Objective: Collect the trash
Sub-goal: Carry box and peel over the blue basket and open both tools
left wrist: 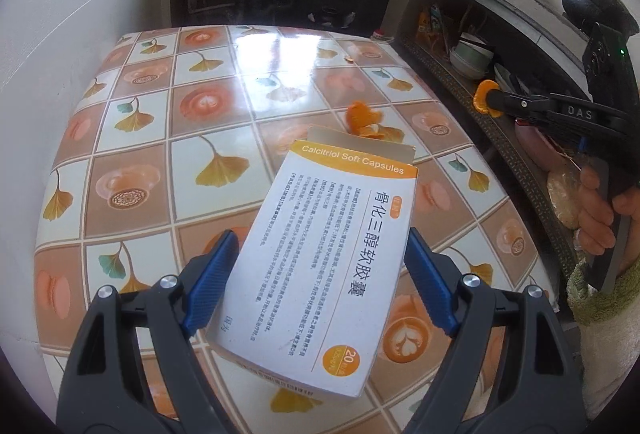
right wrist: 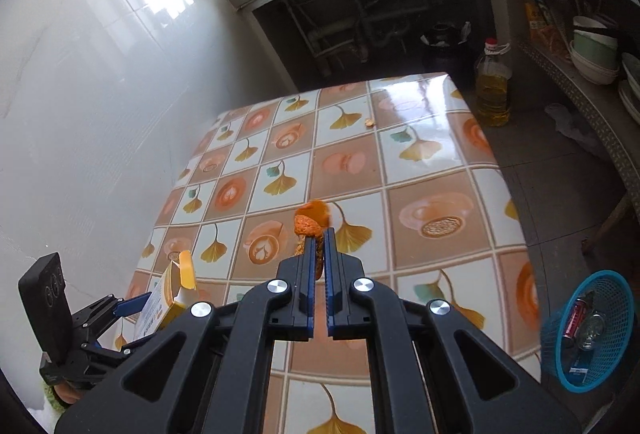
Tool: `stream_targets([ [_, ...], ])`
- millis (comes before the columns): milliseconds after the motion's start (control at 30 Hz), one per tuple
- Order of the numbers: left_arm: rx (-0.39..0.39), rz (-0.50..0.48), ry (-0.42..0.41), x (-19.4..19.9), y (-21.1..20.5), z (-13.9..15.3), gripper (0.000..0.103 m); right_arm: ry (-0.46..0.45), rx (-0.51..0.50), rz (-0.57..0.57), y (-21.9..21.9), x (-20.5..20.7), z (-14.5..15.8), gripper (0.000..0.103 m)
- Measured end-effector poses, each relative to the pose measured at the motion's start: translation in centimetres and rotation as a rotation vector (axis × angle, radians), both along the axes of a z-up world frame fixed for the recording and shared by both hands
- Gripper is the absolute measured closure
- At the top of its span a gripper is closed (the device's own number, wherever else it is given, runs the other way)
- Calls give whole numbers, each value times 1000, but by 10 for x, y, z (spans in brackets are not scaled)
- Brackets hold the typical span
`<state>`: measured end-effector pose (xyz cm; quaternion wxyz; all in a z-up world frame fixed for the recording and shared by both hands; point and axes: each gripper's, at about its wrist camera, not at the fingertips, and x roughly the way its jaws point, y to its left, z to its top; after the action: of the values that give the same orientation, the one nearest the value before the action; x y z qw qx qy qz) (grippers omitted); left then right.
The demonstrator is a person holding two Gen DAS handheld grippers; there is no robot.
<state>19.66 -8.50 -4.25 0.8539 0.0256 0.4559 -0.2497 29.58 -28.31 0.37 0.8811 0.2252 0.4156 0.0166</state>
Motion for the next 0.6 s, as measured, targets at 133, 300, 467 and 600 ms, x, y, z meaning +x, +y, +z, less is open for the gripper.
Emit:
stream_targets([
  [133,-9,-60,-15,-11,-33,12,24,-41,-11,-81,-31,-52,17,99],
  [300,-36,-158,1,-27,-90,21,24,-63,-32,-217,-75,-127,25,99],
  [467,-65,-303,25,-50,-171,28,24,-32,-80,-384,-120,-207,21,99],
  [600,-85,-411,89,-65,-240,27,24,4,-102,-530,-161,-268,11,99],
])
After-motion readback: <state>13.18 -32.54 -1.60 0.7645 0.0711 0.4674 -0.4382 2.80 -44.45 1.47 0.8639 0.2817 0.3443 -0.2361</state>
